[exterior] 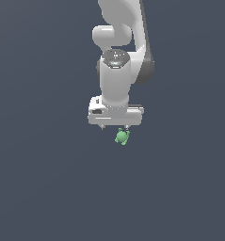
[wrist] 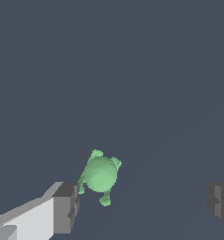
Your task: Pick up the object and move it to a goal position.
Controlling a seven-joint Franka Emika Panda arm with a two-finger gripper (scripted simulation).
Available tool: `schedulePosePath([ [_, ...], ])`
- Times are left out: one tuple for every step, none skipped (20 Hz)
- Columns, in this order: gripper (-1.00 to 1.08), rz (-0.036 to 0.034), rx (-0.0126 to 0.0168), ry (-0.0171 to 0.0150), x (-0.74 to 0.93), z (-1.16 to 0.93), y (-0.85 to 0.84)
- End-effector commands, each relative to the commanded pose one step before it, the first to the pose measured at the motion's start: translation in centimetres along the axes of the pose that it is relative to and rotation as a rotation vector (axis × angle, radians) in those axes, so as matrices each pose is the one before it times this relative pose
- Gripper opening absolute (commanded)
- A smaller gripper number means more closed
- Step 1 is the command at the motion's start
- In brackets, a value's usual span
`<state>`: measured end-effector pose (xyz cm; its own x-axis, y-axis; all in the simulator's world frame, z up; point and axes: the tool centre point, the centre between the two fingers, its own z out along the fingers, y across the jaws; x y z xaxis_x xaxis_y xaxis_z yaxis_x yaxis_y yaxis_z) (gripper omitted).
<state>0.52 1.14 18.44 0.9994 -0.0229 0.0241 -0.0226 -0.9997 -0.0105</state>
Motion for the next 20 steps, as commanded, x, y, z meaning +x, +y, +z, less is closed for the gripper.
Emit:
schedulePosePath([
  [1.00, 0.02571, -0.00014, -0.00193, -0.314, 0.639, -0.360],
  [1.00, 0.01283, -0.00009, -0.00077, -0.157, 0.304, -0.163],
  [1.00, 0.01388, -0.00013, -0.00083, -0.175, 0.327, -0.172],
  [1.00, 0.01498, -0.00019, -0.00088, -0.194, 0.351, -0.180],
  [1.00, 0.01605, -0.00025, -0.00093, -0.214, 0.374, -0.188],
  [1.00, 0.01717, -0.00031, -0.00099, -0.235, 0.398, -0.194],
  [1.00, 0.01828, -0.00037, -0.00104, -0.258, 0.420, -0.199],
  [1.00, 0.01940, -0.00046, -0.00108, -0.282, 0.443, -0.202],
  [1.00, 0.02052, -0.00055, -0.00112, -0.307, 0.464, -0.203],
  [1.00, 0.02152, -0.00064, -0.00114, -0.331, 0.483, -0.201],
  [1.00, 0.02170, -0.00072, -0.00111, -0.343, 0.483, -0.190],
  [1.00, 0.02157, -0.00078, -0.00107, -0.350, 0.475, -0.176],
  [1.00, 0.02059, -0.00081, -0.00098, -0.341, 0.449, -0.155],
  [1.00, 0.01949, -0.00082, -0.00090, -0.330, 0.422, -0.135],
  [1.00, 0.01838, -0.00082, -0.00081, -0.316, 0.394, -0.117],
  [1.00, 0.01727, -0.00081, -0.00073, -0.302, 0.367, -0.101],
  [1.00, 0.01617, -0.00079, -0.00065, -0.286, 0.341, -0.085],
  [1.00, 0.01504, -0.00077, -0.00058, -0.269, 0.315, -0.073],
  [1.00, 0.01394, -0.00074, -0.00051, -0.252, 0.290, -0.060],
  [1.00, 0.01283, -0.00070, -0.00045, -0.234, 0.265, -0.050],
])
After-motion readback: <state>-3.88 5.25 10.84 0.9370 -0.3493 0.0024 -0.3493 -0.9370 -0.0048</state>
